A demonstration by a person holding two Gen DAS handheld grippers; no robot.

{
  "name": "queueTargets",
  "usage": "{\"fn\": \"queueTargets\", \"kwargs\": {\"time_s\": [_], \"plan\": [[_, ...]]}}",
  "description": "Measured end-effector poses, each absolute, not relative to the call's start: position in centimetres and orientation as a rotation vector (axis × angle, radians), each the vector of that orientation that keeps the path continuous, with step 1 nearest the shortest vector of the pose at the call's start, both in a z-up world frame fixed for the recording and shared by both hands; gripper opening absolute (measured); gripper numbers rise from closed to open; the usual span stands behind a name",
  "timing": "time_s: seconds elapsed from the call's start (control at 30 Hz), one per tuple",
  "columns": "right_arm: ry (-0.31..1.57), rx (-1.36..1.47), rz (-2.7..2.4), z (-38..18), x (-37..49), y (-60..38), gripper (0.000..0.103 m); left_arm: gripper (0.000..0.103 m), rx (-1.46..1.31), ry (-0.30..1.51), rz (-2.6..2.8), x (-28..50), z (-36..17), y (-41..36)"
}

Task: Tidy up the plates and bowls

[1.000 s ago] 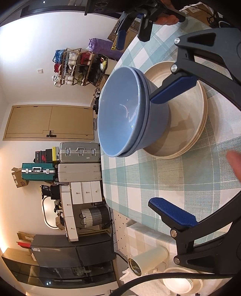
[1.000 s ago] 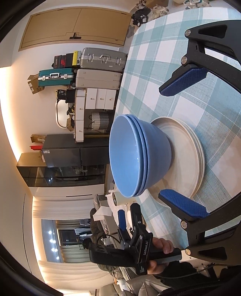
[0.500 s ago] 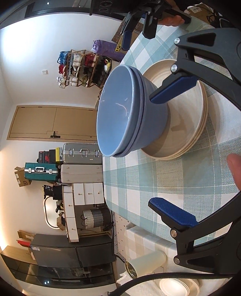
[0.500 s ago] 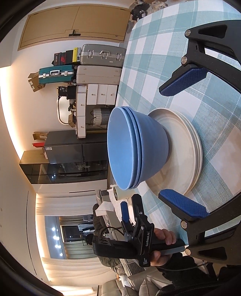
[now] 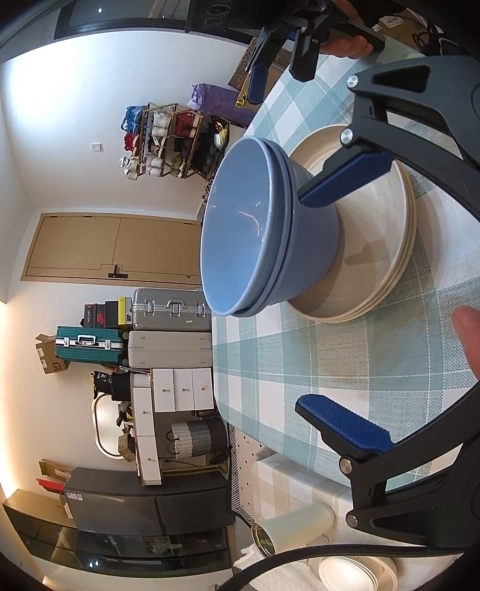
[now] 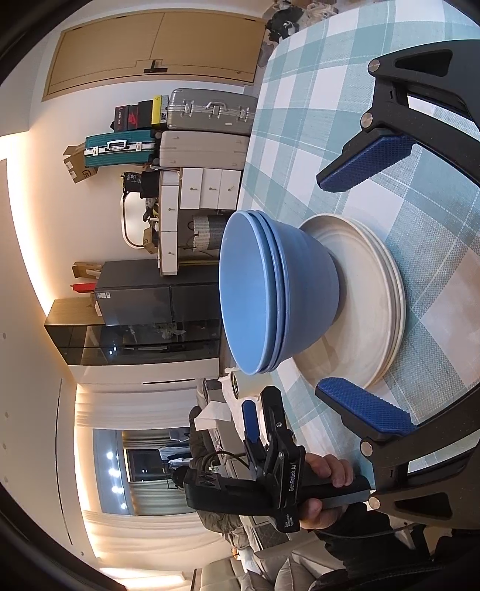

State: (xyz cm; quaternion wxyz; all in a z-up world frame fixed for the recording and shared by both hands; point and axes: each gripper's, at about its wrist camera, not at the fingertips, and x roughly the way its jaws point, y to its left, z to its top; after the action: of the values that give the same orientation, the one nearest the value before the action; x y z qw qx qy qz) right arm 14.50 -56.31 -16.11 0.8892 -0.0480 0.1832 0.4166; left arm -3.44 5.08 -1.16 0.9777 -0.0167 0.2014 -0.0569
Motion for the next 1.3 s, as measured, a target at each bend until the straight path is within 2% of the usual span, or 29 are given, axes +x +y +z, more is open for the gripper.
{"fn": "queueTargets", "kwargs": {"time_s": [1.3], "plan": [[0.363, -0.107, 0.858, -16.27, 14.61, -56.25, 0.102, 0.101, -0.032, 0.4, -0.116, -3.18, -1.3, 5.19]]}}
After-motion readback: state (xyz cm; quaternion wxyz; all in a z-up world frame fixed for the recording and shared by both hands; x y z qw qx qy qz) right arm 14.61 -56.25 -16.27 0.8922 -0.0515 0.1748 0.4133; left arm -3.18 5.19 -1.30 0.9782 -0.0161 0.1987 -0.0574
